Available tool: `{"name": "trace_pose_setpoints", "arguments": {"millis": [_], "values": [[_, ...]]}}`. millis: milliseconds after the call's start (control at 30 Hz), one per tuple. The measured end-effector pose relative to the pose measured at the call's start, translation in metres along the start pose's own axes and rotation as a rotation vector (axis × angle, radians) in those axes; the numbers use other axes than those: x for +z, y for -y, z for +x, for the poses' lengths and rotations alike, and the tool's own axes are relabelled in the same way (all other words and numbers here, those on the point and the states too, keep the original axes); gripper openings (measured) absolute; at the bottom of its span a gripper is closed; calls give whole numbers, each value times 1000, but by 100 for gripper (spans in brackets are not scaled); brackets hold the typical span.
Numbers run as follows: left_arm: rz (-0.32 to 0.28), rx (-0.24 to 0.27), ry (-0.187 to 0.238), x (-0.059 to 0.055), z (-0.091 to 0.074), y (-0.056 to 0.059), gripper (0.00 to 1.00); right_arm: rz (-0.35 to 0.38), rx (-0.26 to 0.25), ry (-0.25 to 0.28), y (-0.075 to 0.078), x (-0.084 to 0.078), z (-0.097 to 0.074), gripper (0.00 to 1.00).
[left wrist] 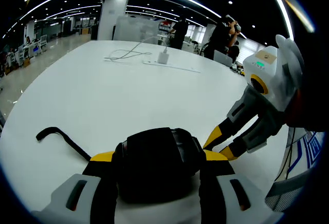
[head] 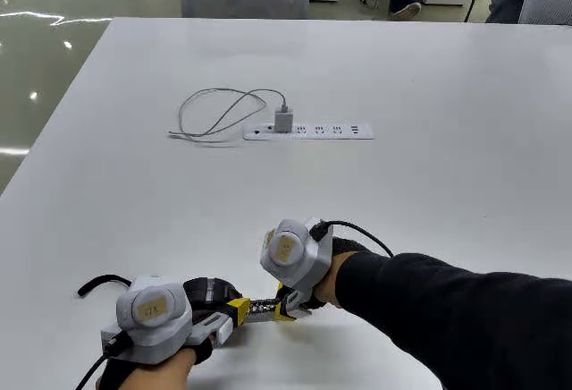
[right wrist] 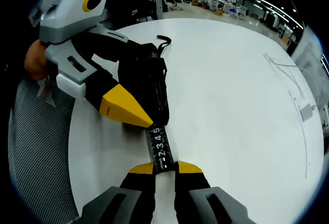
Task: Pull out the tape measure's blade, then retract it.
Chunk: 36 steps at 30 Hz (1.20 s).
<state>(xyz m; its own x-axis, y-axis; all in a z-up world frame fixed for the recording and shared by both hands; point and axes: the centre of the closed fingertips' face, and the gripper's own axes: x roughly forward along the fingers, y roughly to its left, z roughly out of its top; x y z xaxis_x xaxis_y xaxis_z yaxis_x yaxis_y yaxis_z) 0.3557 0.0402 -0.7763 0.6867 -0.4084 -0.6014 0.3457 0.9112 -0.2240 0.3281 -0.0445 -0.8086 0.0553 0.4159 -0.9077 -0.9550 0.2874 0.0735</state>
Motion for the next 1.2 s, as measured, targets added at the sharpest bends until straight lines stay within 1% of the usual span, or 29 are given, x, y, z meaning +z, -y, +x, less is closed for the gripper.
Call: {"name": "trace_pose_setpoints", "arguments": {"millis": [300,367,533,800,1033,1200], "values": [[-2,0,-2,0,0,0,61,-6,8,14,-2,6,2,10],[-3,0,-1,-1,0,0,61,5,10,21,-2,8,2,10],[-6,0,-2,-1,0,0,61,-21,2,41,-3,11,3,10],[-10,-3,-4,-1,-1,0,61,-39,1,62,-3,17,7,10],[-12,-5,-4,-1,0,0,61,-55,8,68,-4,20,9,10],[-14,-8,-5,-1,0,0,61,-67,16,55,-4,22,11,10]]}}
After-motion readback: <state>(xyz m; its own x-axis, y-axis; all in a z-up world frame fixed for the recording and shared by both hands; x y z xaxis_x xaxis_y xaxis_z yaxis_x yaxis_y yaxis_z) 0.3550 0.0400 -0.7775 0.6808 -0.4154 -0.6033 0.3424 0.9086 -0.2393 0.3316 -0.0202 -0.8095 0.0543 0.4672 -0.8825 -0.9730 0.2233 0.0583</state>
